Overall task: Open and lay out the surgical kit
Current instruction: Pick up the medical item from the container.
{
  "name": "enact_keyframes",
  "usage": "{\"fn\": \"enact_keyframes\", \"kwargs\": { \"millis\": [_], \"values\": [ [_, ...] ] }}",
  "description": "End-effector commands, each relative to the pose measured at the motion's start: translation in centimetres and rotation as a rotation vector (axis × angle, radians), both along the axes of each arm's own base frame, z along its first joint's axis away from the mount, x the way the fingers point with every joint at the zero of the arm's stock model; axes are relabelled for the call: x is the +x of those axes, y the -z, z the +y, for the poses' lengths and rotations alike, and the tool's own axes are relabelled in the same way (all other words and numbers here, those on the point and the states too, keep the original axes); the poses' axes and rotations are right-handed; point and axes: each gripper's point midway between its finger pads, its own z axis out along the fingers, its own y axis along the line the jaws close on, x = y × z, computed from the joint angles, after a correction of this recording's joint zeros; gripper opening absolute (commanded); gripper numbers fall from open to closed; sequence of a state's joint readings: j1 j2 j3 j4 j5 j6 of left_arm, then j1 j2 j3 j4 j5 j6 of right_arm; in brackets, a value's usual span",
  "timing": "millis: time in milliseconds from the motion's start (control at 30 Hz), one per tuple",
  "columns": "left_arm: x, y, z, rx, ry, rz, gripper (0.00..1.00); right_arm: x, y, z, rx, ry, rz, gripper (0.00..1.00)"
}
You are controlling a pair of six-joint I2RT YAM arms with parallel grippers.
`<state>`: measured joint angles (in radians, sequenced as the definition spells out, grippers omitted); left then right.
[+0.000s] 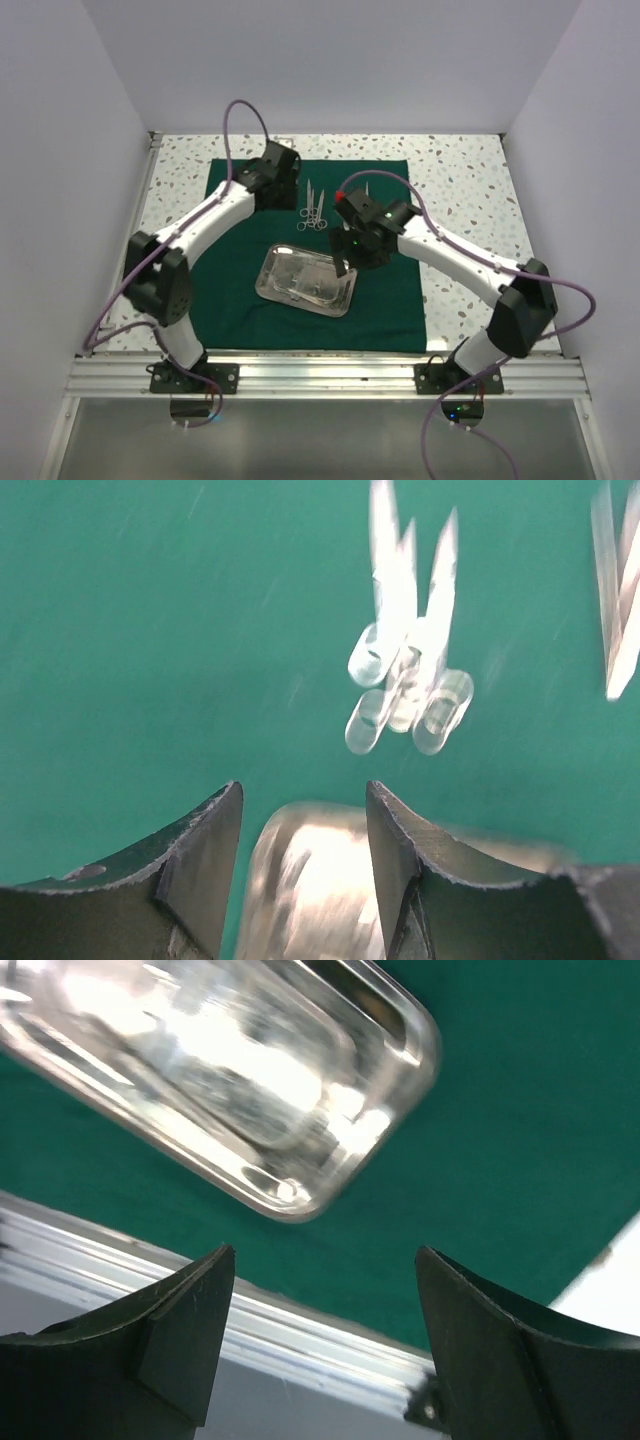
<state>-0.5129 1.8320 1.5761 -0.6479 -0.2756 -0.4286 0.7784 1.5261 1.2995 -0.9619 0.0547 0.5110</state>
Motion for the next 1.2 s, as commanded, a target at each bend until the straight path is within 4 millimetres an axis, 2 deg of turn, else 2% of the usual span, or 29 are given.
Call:
{"fn": "enact_keyframes", "kwargs": {
  "millis": [0,33,67,133,167,200,433,600,900,1167],
  "values": [
    [-4.7,-1.8,3.5,0.008,-0.044,-0.012,0.56,1.2,-1.4,5.5,0.082,-0.199,-0.052,0.77],
    [-5.4,-1.9,3.9,0.001,-0.053,-0.007,0.56,1.1,-1.8,6.6,0.085,-0.252,-0.064,0.77],
    [-5.9,-2.0,4.5,-0.002,-0.065,-0.002,0.56,1.0,-0.8,7.2,0.062,-0.277,-0.049,0.78],
    [-7.5,-2.5,5.3,-0.018,-0.076,0.005,0.57,0.6,-0.3,8.4,0.036,-0.337,-0.063,0.78],
    [-8.0,-2.2,5.9,-0.022,-0.085,0.016,0.57,0.4,0.9,8.8,0.01,-0.356,-0.039,0.78],
    [-8.6,-2.8,6.1,-0.044,-0.084,0.014,0.57,0.3,1.4,9.2,-0.011,-0.375,-0.052,0.78],
    [-11.8,-4.1,7.4,-0.132,-0.125,0.034,0.57,0.4,5.5,10.2,-0.088,-0.397,-0.048,0.78],
    [-13.8,-4.2,8.5,-0.163,-0.155,0.04,0.57,1.1,6.5,10.9,-0.11,-0.397,-0.084,0.78],
    [-14.3,-6.3,11.6,-0.202,-0.219,0.029,0.57,2.0,8.4,12.6,-0.17,-0.381,-0.146,0.77],
    [-14.6,-6.9,13.3,-0.203,-0.243,0.033,0.57,2.0,9.5,14.2,-0.183,-0.4,-0.174,0.76]
  ]
}}
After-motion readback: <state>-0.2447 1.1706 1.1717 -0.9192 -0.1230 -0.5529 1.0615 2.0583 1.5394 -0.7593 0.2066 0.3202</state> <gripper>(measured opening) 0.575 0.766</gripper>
